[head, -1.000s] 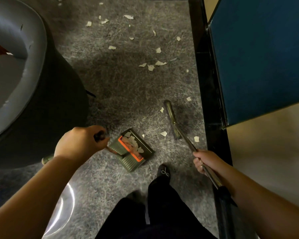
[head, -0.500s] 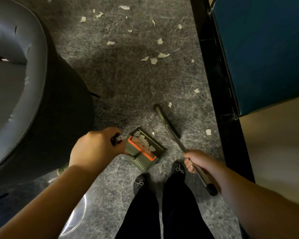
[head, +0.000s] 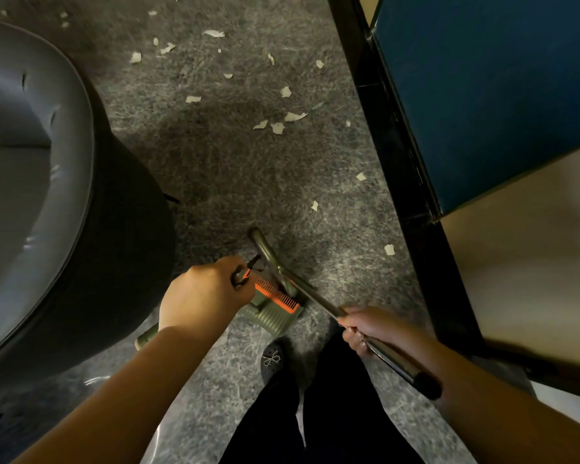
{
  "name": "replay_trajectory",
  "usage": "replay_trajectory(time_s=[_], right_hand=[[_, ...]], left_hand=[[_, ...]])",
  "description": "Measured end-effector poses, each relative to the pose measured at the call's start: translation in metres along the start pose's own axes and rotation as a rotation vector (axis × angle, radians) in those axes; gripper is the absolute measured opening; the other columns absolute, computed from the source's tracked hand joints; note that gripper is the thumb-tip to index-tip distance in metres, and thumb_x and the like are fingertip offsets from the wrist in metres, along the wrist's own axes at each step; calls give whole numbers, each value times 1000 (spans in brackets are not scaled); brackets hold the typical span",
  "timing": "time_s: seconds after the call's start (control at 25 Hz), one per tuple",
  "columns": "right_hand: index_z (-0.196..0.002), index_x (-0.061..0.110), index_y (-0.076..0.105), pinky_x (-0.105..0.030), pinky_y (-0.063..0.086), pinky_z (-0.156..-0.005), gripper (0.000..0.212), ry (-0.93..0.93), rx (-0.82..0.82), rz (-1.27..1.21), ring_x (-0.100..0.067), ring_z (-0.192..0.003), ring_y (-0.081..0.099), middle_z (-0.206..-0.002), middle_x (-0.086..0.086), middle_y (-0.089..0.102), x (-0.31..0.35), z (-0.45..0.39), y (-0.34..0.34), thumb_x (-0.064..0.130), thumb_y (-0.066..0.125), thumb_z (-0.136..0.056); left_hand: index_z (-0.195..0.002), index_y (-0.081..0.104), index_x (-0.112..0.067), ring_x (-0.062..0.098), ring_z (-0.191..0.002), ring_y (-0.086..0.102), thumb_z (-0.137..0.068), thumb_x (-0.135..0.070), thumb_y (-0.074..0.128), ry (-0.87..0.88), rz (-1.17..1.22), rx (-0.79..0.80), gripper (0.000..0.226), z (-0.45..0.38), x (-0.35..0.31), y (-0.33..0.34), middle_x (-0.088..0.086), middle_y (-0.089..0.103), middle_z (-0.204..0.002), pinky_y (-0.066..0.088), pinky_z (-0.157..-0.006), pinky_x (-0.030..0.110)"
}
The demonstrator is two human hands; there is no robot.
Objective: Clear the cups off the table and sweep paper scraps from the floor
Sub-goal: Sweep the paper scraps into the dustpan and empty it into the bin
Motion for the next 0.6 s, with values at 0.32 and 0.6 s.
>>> replay_trajectory(time_s=[0.32,0.6], right_hand=[[-83,18,38,-9,25,-34,20,-98,-64,-181,-5,-28,31,-46,3,35,-1,40,-31,14,36,-103],[-64,15,34,-10,22,-32,41,-97,-119,-326,-6,-23,31,-36,5,35,23,50,-103,24,34,-104]], left_hand=[[-90,73,-25,18,-47,59,-76,-31,80,182,-49,-37,17,-2,-9,-5,-4,63,-58,50,-43,29],[-88,74,-24,23,-50,64,-67,-32,86,292,-56,-41,26,-57,-79,11,-3,67,-60,52,-43,31]])
Point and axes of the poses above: each hand's wrist, its own z-axis away from the middle knuckle, its own y-axis out of the palm, x = y × z, the point moved 5 cm from there along -z, towards the middle knuckle
